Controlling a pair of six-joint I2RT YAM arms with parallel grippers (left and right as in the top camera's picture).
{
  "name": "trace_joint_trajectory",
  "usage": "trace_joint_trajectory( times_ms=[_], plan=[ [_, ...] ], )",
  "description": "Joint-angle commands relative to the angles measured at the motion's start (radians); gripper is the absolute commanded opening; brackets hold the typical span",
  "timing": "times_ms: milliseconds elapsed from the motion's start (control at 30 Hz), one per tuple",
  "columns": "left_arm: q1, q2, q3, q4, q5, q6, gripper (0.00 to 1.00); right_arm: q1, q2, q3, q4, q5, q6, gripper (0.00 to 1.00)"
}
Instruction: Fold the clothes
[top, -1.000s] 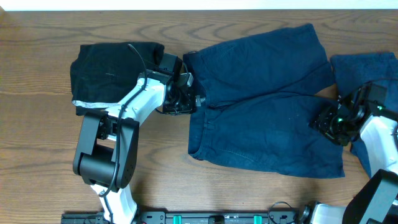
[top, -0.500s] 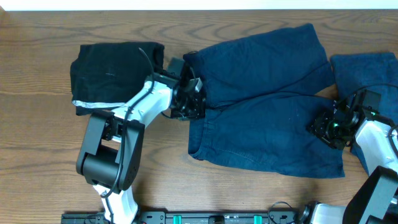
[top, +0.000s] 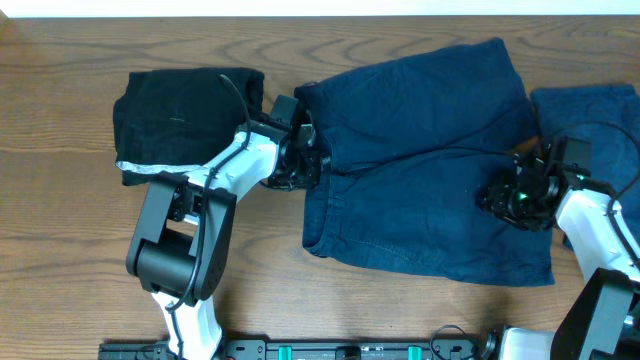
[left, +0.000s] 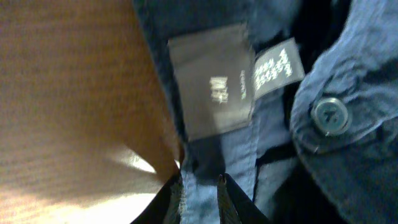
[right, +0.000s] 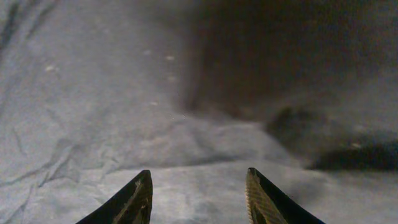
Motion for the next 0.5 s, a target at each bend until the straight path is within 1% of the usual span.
trace_joint_trajectory(
  times_ms=[0,67,233,367,467],
  plan=[
    [0.016,0.095,-0.018,0.006,-0.06,-0.002,0.22,0.031,0.005,-0.005,0.008,-0.008,-0.016,0.47],
    [0.032,0.097,-0.018,-0.004,-0.089,-0.002,0.21,0.039,0.005,-0.005,0.009,-0.005,-0.016,0.48],
    [0.082,0.09,-0.018,-0.044,-0.228,0.0,0.21,0.051,0.005,-0.005,0.013,0.008,-0.016,0.48],
    [0.134,0.088,-0.011,-0.054,-0.233,0.018,0.21,0.051,0.005,-0.005,0.016,0.008,-0.016,0.48],
    [0.156,0.068,0.026,-0.106,-0.229,0.018,0.21,0.051,0.005,-0.005,0.02,0.008,-0.016,0.48]
  ],
)
